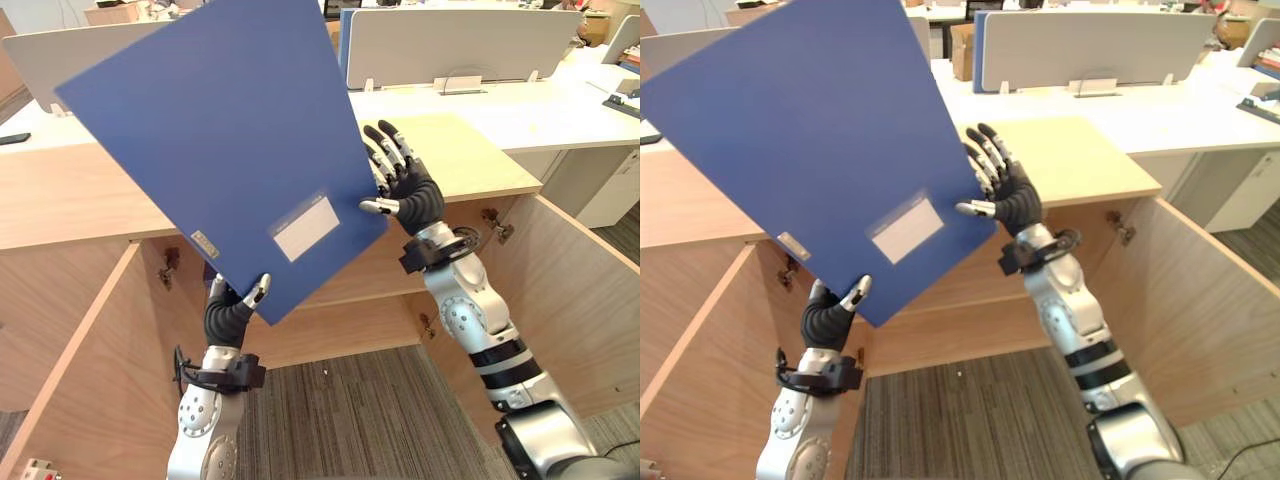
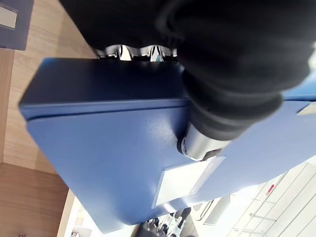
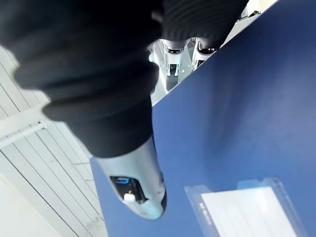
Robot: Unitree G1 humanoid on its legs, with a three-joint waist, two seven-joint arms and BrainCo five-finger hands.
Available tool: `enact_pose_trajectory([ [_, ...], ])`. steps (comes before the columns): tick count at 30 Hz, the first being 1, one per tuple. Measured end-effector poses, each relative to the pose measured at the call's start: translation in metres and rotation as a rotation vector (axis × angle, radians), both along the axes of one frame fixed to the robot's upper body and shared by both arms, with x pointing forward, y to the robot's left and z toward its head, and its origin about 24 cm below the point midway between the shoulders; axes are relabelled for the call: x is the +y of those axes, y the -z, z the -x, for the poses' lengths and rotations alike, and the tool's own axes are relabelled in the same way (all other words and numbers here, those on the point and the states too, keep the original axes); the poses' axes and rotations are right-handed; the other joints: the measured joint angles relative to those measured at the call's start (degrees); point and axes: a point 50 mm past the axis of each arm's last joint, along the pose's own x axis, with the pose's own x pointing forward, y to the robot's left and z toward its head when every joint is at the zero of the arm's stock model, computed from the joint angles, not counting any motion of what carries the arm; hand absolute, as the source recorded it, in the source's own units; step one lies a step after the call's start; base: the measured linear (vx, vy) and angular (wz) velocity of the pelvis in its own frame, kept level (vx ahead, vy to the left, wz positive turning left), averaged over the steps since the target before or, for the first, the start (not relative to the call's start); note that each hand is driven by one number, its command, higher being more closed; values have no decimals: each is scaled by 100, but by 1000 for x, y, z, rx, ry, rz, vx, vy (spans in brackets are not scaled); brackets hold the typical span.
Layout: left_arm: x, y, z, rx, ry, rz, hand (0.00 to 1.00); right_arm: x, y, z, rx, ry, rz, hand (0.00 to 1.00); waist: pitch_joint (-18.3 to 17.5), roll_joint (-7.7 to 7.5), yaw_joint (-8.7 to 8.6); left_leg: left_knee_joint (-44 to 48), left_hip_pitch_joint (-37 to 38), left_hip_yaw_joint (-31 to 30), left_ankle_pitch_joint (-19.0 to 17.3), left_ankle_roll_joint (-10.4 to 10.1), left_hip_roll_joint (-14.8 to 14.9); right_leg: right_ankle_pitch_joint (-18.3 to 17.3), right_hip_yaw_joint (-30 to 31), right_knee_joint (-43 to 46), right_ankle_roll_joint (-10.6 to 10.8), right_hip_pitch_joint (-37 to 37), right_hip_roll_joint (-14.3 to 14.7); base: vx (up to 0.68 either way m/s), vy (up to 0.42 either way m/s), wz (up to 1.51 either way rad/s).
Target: Walk over to the cabinet, pick up the folder, carry it to the office cabinet, place the folder inside the office cabinet, then close the office cabinet door
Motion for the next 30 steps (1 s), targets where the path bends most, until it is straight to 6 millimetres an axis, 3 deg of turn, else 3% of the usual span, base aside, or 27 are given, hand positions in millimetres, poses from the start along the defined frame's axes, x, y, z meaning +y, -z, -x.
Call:
enact_pose_trajectory([
  [11,-9,-2,-1,-7,63,-9,100,-1,-19,-25,-27,30,257,0,-14,26,12,-1,-21,-66,85,0,-1,6,-17,39,-4,-13,2,-46,-9,3],
  [12,-9,-1,-1,-6,64,-11,100,-1,-21,-26,-35,30,278,100,-17,30,15,-1,-24,-67,88,-1,0,7,-17,39,-4,-15,3,0,0,0],
  [18,-7,2,-2,12,63,-1,100,7,-19,-33,-30,-27,480,100,-54,70,40,0,-139,-67,122,0,6,43,-15,34,-16,-135,10,-5,0,0],
  [25,-4,15,-1,56,94,-128,100,-14,17,-28,238,-157,693,100,-145,68,161,0,-147,-84,131,-16,37,48,-24,32,-24,-129,38,-5,-1,0],
  [26,-5,18,-1,68,107,-144,0,-18,19,-26,259,-164,712,100,-160,69,181,0,-148,-86,131,-17,38,48,-25,33,-25,-129,38,0,0,0],
  [30,-11,36,3,144,171,-236,0,-32,12,-15,278,-186,795,100,-286,67,202,0,-217,-84,138,-28,45,60,-16,39,-42,-200,46,-28,2,0],
])
